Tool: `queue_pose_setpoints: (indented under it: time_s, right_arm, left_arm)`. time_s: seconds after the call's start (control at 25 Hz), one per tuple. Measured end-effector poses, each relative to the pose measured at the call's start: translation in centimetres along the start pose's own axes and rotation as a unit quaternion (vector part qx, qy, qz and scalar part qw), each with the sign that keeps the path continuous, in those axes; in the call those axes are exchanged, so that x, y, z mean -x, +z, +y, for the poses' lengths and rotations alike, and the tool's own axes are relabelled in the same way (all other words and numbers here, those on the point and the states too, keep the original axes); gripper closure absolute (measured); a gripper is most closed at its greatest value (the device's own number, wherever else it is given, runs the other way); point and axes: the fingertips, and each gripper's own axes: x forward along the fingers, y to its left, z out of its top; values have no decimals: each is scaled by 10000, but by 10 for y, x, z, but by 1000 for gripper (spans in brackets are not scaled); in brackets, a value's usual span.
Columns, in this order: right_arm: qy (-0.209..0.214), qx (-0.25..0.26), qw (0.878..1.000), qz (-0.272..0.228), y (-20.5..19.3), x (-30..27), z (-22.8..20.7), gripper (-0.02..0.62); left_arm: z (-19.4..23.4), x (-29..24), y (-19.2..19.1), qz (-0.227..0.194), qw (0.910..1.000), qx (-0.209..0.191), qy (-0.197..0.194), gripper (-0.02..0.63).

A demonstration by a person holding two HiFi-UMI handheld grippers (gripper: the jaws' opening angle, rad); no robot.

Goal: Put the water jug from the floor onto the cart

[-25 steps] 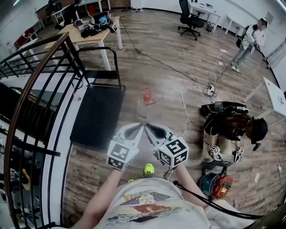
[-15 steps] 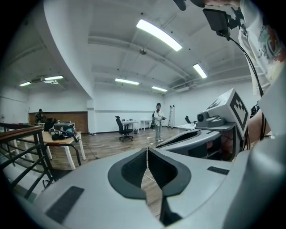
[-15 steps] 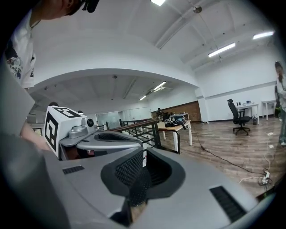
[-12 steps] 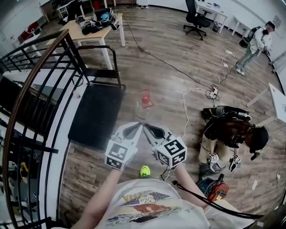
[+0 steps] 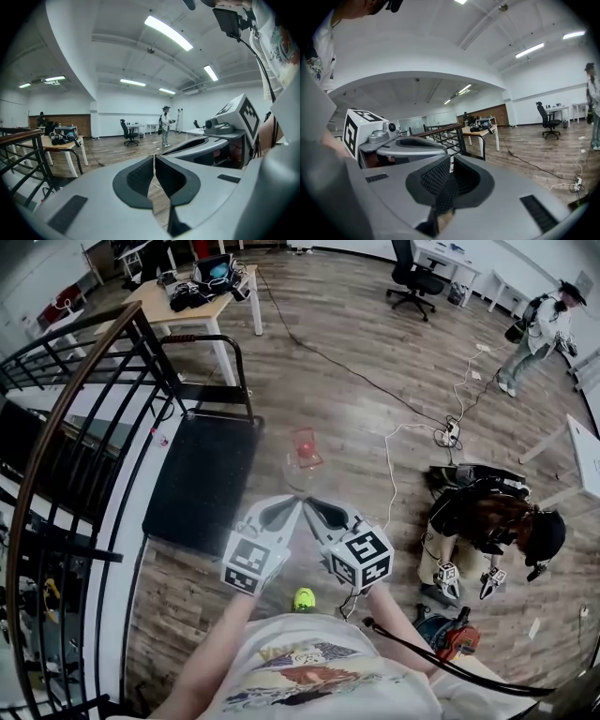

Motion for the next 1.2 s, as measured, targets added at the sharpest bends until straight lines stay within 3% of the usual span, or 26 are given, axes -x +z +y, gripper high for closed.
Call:
queue_pose_setpoints:
  time_s: [0.72,1.2]
  right_arm:
    - [-431,-78,9989,137,18,-85,-57,565]
    - [-904,-233,9955,180,39,-149,-79,565]
  left_arm:
    - [89,-60,-2,85,9991,-59,-420,592]
    - [155,-79,6,67,9957,-38,-920,592]
